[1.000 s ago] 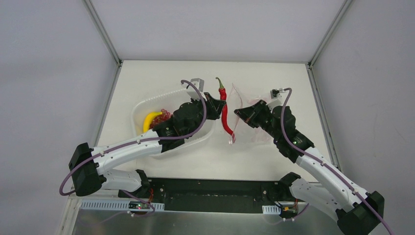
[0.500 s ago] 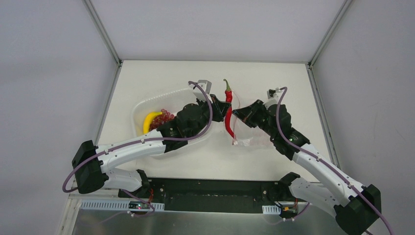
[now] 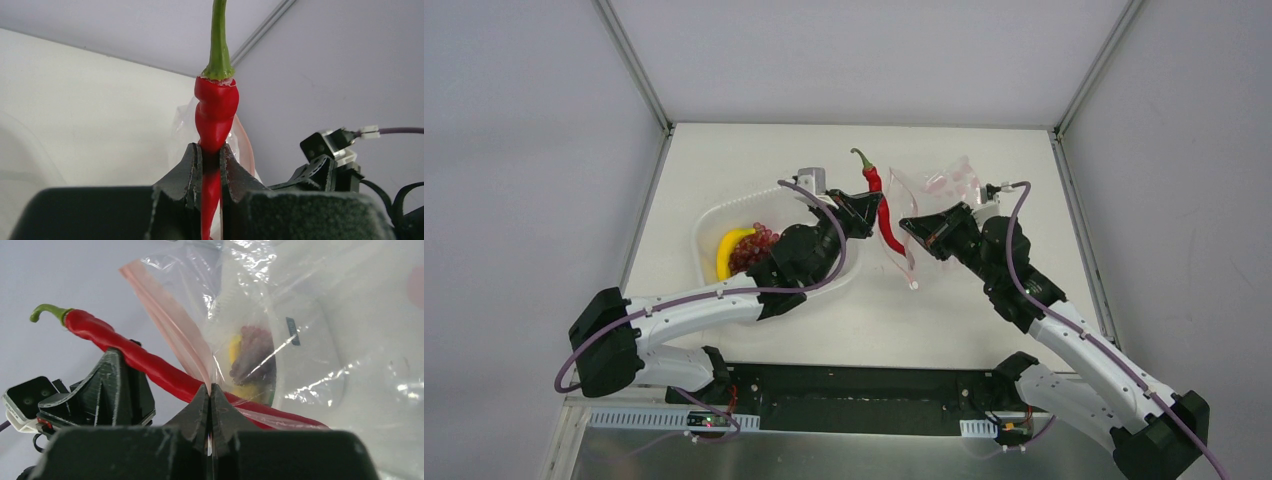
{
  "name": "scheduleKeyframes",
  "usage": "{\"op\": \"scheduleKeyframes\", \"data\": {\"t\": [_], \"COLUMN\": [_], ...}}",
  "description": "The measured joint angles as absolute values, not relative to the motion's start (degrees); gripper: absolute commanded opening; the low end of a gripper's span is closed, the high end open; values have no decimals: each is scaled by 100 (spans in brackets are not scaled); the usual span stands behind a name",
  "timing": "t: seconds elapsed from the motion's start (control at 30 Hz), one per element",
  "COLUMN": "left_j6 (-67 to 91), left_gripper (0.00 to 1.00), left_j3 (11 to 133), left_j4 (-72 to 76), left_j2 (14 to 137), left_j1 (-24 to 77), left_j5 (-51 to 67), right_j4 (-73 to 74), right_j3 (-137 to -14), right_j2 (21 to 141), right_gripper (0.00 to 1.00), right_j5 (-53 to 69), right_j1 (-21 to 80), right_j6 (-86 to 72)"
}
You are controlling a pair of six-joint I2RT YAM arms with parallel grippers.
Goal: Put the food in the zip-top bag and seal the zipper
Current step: Place the fake vegetable in the zipper food storage bag.
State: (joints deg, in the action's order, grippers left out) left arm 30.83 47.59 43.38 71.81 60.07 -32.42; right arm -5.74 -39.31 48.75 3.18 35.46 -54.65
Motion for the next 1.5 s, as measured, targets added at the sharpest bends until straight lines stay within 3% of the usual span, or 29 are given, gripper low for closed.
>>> {"op": "scheduleKeyframes", "data": {"t": [0.47,1.13,1.27,1.37,1.5], "left_j6": [3063,3087,3059,3046,3037], "left_gripper": [0,5,21,42,58], "left_j3": [4689,5063,5433,5461,5461], "left_j4": [4670,2580,2270,2211,2025], "left_j2": [6716,6842,6969,7013,7078], "left_j1": [6005,6005,6005,6003,6003], "left_j5": [-3308,-2574,-2292,-2154,-2099], "right_j4": [-646,-768,-768,-738,-727], "right_j3": [-4095,-4125,-4125,-4169,-4261], "right_j2": [5089,5240,5240,5240,5236], "right_gripper": [0,0,0,0,0], "right_j5": [255,373,336,336,342], "right_j1": [3544,3507,3505,3496,3492], "right_j6": [-6132,-6086,-6010,-5937,-5867]}}
